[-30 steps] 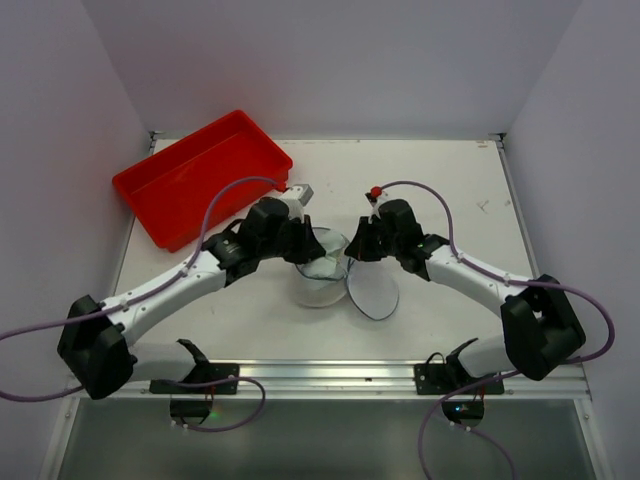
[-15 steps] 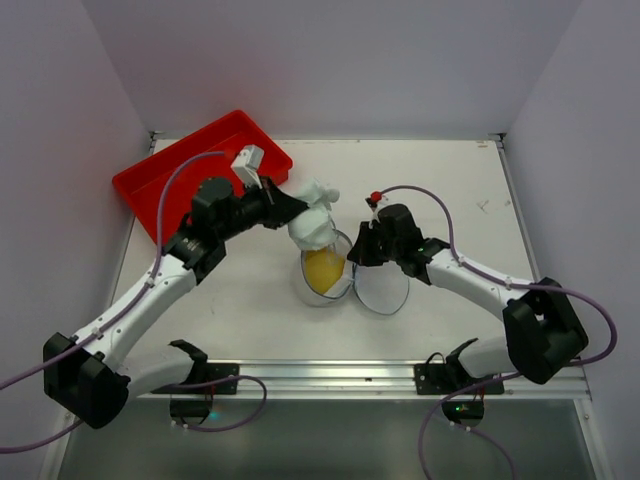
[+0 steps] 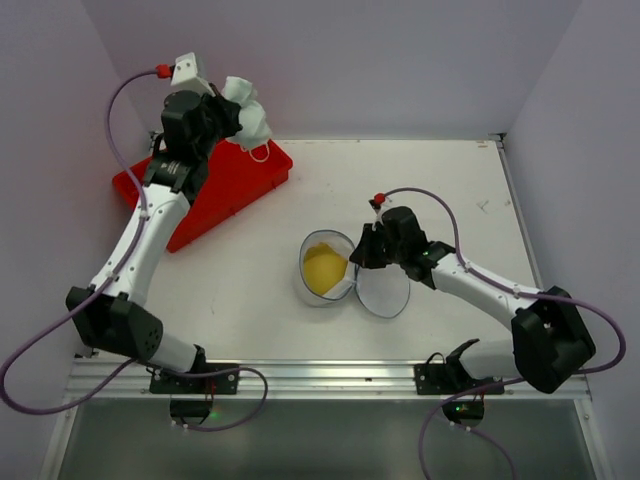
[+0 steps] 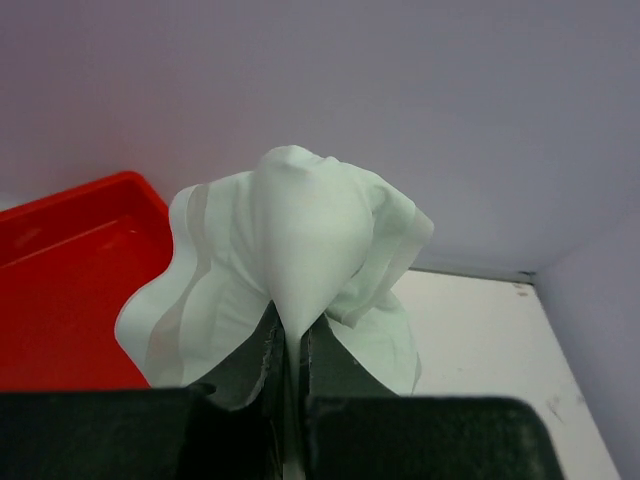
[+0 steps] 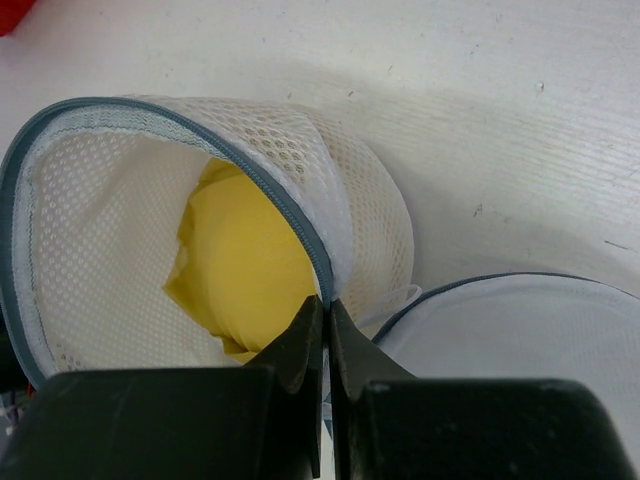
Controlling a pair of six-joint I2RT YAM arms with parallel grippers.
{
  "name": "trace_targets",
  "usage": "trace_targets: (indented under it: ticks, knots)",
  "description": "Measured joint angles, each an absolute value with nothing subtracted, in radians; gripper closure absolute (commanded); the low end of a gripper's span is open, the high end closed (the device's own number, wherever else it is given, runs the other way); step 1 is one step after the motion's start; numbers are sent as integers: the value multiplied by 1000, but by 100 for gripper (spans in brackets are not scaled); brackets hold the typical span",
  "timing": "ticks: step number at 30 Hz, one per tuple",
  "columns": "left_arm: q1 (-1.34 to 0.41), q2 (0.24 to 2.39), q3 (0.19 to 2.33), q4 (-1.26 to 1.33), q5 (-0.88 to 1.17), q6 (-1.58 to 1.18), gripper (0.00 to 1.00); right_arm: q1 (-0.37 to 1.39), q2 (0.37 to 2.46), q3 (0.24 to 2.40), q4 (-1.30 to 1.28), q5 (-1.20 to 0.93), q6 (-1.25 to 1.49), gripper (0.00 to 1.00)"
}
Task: Unzip the laundry bag and remove the bra
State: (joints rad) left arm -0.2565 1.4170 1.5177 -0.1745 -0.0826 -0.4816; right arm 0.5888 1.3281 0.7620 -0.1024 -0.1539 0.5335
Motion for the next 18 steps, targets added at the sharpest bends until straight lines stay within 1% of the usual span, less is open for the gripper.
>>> trace_targets:
  ticks: [4,11,12,13,14,16,17,18]
  knots:
    - [-197,1602,1597,-183,-154,-429,98,589,1320,762,-112,-172,531,100]
    - [-98,1971,1728,-219,-172,-397,97,589,1313,762,-113,-204,527,100]
    - [-87,2021,1752,-224,-171,-395,96,589,1313,762,-113,-205,524,100]
    - [-77,2066,1776,-233,-167,-392,93,589,1313,762,-113,-205,521,100]
    - [-67,2114,1801,-238,-161,-386,81,589,1314,762,-115,-205,519,100]
    - [-51,2200,1858,-260,-147,-370,71,589,1316,762,-116,-206,515,100]
    - [-46,2239,1885,-273,-140,-368,61,589,1316,763,-116,-207,514,100]
    - [-41,2271,1910,-287,-133,-362,56,589,1318,763,-116,-208,514,100]
